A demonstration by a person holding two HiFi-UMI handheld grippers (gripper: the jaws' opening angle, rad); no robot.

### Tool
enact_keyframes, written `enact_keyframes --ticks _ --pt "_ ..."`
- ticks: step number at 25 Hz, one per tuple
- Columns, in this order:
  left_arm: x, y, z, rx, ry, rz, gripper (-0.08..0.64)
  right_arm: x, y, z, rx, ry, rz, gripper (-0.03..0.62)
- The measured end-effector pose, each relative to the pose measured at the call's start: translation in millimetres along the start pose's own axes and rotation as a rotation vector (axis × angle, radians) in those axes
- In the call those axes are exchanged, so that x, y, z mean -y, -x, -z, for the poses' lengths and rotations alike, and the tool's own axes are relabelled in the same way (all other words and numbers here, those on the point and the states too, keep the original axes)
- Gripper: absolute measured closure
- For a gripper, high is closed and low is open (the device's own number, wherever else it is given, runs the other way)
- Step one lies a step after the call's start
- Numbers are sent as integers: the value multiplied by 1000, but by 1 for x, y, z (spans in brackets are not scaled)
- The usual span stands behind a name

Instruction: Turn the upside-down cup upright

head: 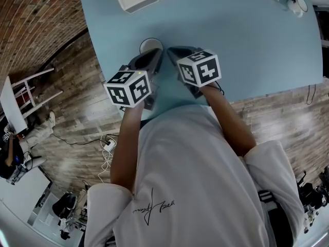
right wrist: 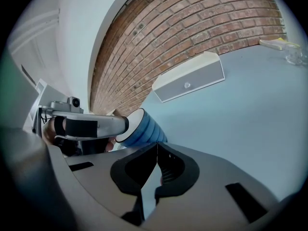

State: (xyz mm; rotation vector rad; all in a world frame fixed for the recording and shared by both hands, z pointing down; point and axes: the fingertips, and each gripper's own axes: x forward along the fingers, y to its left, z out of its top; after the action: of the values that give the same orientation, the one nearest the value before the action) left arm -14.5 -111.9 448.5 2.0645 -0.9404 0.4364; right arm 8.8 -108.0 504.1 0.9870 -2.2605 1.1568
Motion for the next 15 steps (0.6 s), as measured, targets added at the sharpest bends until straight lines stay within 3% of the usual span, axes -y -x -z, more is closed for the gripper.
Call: enact_keyframes --ticks 15 --pt "10 28 3 108 92 20 549 -19 19 -5 22 73 -31 571"
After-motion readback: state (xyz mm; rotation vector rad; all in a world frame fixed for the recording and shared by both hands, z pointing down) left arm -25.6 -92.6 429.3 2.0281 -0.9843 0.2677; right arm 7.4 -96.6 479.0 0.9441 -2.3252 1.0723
